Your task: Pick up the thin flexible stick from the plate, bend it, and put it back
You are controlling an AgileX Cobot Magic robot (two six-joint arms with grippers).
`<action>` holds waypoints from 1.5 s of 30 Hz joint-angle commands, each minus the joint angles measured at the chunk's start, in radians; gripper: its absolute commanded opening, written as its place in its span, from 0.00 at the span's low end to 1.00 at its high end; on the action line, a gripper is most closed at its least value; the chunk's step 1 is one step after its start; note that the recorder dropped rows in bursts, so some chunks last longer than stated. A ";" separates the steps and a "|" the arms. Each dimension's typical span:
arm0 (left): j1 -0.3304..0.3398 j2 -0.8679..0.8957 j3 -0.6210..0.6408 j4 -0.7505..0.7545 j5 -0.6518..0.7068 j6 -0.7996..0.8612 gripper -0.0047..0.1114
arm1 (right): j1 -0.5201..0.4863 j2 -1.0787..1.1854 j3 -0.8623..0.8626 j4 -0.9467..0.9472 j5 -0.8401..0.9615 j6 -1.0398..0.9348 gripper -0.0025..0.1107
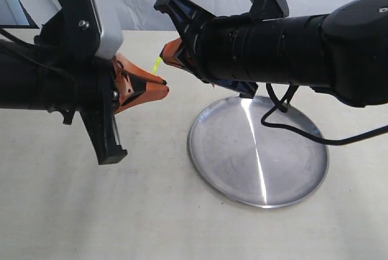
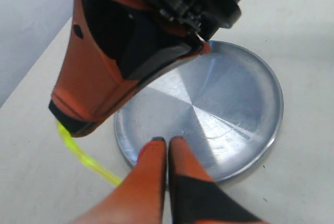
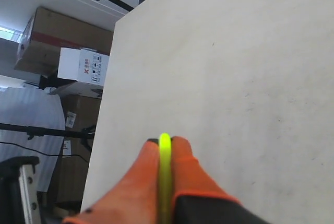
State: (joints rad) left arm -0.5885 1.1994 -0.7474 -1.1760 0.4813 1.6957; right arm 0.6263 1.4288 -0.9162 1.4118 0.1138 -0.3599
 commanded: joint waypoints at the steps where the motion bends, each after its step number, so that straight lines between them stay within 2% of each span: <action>1: -0.014 0.005 0.000 0.001 0.052 0.045 0.04 | -0.009 -0.010 -0.004 0.041 -0.053 -0.005 0.02; 18: -0.014 0.048 0.000 0.003 0.054 0.123 0.04 | -0.009 -0.034 0.054 0.194 -0.065 -0.005 0.02; 33: -0.014 0.074 0.000 -0.026 0.034 0.173 0.04 | -0.009 -0.102 0.137 0.238 -0.099 -0.001 0.02; 38: -0.014 0.074 0.000 -0.036 0.002 0.171 0.04 | -0.009 -0.137 0.144 0.229 -0.099 -0.007 0.02; 45: -0.014 0.074 0.000 -0.131 -0.059 0.174 0.04 | -0.009 -0.170 0.145 0.141 -0.095 -0.007 0.02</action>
State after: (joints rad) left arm -0.5980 1.2698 -0.7536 -1.2807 0.4393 1.8714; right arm 0.6263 1.2769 -0.7688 1.5844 0.0608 -0.3579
